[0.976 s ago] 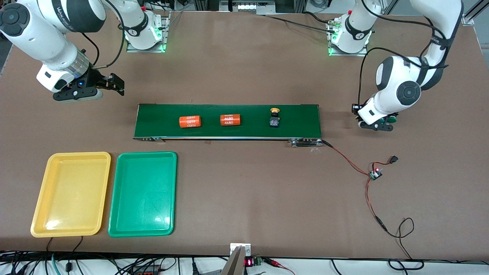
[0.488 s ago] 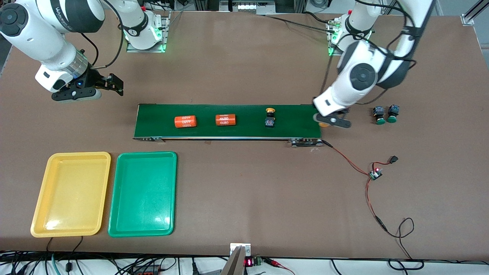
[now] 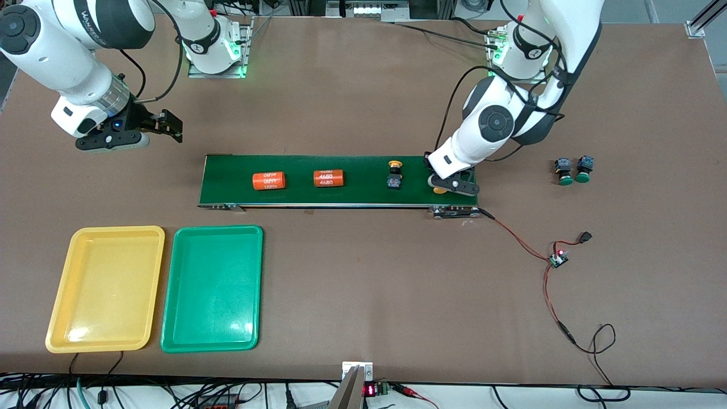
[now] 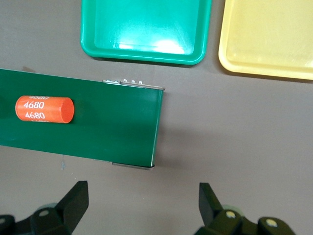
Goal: Sort buttons by color to trays
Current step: 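Place the second yellow button on the conveyor belt with the left gripper, then grasp a green-capped button with the left gripper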
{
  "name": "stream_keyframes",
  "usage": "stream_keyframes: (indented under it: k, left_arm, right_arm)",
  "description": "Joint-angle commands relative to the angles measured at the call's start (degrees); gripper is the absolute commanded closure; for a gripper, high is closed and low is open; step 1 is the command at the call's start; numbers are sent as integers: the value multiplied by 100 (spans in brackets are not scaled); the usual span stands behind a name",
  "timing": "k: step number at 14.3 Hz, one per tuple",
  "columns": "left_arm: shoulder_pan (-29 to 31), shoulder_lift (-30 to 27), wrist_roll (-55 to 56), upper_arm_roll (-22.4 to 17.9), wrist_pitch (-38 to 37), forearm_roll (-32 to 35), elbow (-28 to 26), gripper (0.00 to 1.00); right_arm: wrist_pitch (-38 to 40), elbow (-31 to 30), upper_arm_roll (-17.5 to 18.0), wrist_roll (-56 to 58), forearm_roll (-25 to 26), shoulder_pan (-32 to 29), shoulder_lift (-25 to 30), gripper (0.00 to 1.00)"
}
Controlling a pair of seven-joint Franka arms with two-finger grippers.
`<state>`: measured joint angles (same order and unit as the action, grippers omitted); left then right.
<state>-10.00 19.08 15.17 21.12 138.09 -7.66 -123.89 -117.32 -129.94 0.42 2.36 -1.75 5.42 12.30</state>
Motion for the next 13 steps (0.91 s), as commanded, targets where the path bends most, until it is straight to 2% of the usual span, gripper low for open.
stream_keyframes:
  k: [1, 4, 6, 9, 13]
  left_arm:
    - [6, -106, 38, -28, -133, -113, 119, 0]
    - [120, -500, 65, -28, -597, -113, 146, 0]
    - [331, -878, 56, -28, -1193, -113, 207, 0]
    - [779, -1144, -5, -177, -2354, 44, 374, 0]
    - [982, -1074, -23, -1160, -2532, 659, 234, 0]
  right_arm:
    - [43, -32, 28, 37, -54, -58, 44, 0]
    - [51, -32, 28, 45, -54, -76, 44, 0]
    - [43, -32, 28, 45, -54, -111, 44, 0]
    - [51, -14, 28, 45, -54, -120, 36, 0]
    - [104, 21, 19, 159, -54, -243, 36, 0]
